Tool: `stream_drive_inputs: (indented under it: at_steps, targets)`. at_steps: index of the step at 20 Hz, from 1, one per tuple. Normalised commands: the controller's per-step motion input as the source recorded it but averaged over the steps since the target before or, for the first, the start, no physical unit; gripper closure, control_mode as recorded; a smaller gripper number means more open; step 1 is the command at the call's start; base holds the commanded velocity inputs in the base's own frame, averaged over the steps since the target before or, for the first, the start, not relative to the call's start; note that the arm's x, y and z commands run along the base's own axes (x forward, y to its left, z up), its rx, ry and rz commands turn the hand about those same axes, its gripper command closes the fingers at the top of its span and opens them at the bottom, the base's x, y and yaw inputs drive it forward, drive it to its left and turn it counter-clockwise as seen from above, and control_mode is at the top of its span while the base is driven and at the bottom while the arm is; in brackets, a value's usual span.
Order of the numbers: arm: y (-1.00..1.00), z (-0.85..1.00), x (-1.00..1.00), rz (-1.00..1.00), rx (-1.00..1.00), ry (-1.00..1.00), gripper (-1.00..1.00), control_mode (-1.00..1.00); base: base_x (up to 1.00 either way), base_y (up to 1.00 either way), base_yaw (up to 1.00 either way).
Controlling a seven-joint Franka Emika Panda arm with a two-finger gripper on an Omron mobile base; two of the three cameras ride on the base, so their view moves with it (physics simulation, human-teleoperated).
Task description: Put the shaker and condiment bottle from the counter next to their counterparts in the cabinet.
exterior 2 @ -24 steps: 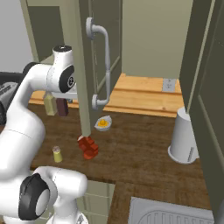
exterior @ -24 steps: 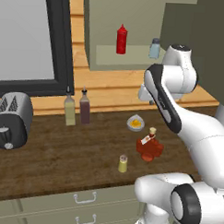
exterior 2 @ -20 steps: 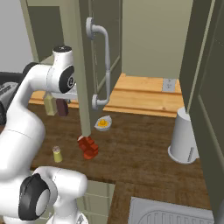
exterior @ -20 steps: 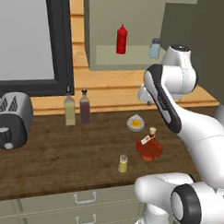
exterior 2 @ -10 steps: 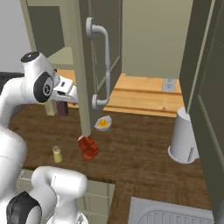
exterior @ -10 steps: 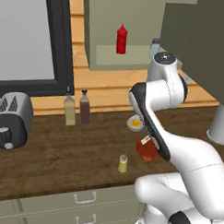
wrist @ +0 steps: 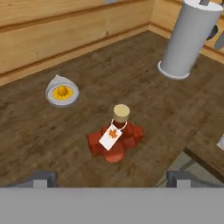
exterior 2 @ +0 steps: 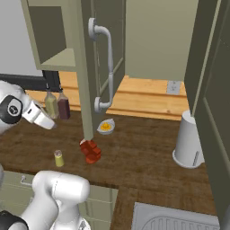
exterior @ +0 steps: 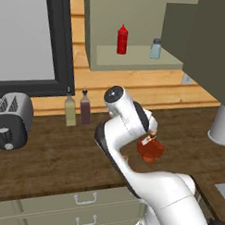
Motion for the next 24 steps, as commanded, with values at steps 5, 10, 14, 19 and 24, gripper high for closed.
stream_drive_inputs:
  at_steps: [5,10,14,19,24]
  targets:
    - [0.79,-0.63,-0.14,-0.49,-0.16,-0.15,-1.00,-1.00,0.00,0.00,0.00]
    - [0.39,-0.52,0.01,-0.36,-0.21,-0.19,-1.00,-1.00,0.00,0.00,0.00]
    - [0.01,-0.77,0.00,-0.16,-0.31,-0.14,-1.00,-1.00,0.00,0.00,0.00]
    - [0.01,-0.53,0.01,-0.08,-0.07,-0.04,-1.00,-1.00,0.00,0.00,0.00]
    - [0.00,-0.08,0.00,0.00,0.11,0.00,-1.00,-1.00,0.00,0.00,0.00]
